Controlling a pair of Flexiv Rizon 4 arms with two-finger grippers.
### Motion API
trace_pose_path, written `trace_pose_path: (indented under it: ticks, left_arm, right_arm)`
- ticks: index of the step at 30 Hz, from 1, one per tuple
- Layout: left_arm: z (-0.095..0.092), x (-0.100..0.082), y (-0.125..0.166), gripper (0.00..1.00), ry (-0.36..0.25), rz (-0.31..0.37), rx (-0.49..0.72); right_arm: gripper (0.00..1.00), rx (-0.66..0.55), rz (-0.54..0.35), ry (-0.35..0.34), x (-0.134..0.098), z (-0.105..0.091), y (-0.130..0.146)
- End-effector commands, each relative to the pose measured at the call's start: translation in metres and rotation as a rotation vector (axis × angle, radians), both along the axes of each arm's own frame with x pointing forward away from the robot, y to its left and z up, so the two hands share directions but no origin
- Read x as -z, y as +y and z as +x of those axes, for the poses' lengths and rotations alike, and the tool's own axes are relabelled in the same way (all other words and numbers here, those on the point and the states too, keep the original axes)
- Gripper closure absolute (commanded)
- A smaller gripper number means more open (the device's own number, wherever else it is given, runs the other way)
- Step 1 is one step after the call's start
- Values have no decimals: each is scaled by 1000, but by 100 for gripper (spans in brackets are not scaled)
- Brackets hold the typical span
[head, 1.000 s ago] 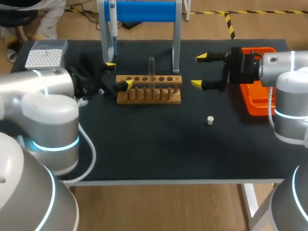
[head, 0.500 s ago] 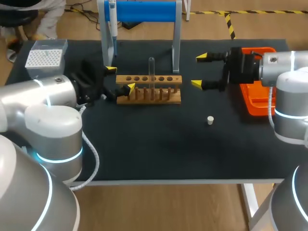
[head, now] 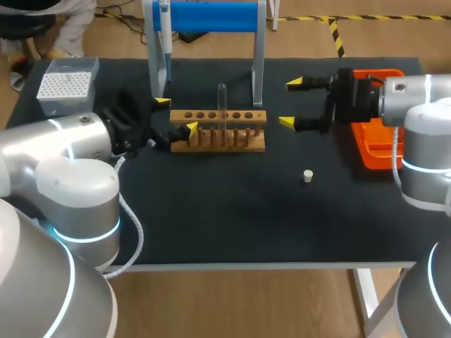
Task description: Invert the test tube, pick up the pipette, mount the tip to pipette, aspirate from beaker and dispense into the tube, eject the tip, return the pipette, and cap with the stopper.
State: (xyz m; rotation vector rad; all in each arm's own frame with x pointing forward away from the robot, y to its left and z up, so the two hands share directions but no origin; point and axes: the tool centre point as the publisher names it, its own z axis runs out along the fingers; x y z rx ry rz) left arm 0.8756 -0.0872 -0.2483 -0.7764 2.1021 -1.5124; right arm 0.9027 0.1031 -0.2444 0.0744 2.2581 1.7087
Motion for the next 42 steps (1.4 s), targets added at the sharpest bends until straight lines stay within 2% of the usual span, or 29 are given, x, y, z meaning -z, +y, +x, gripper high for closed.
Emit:
trace_pose_path:
  ticks: [1,5,7,8,10,12,13,24,27,28,37,42]
  left_arm:
    - [0,3,1,0,-12,-14,1]
    - [0,3,1,0,-12,-14,1]
    - [0,3,1,0,-12,-14,1]
    - [0,3,1,0,-12,-14,1]
    - [0,3,1,0,-12,-14,1]
    - [0,3,1,0,-12,-14,1]
    - [0,3,1,0,-12,-14,1]
    - [0,3,1,0,-12,-14,1]
    - [0,3,1,0,-12,-14,1]
    - [0,3,1,0,-12,-14,1]
    - [0,3,1,0,-12,-14,1]
    - [0,3,1,0,-12,-14,1]
  right_arm:
    - [0,-66,57,9,1,17,20]
    - [0,-157,132,-14,-2,21,41]
    - [0,-169,139,-38,-2,24,52]
    - [0,-201,168,-21,-2,25,55]
    - [0,-196,158,-33,-2,27,65]
    - [0,-239,205,8,-3,28,72]
    - [0,-237,195,-4,-3,28,75]
    - [0,-274,206,76,5,37,104]
    - [0,-282,223,103,9,40,108]
    - [0,-287,255,106,11,40,110]
    - [0,-285,284,178,20,47,118]
    - [0,-296,282,188,25,48,124]
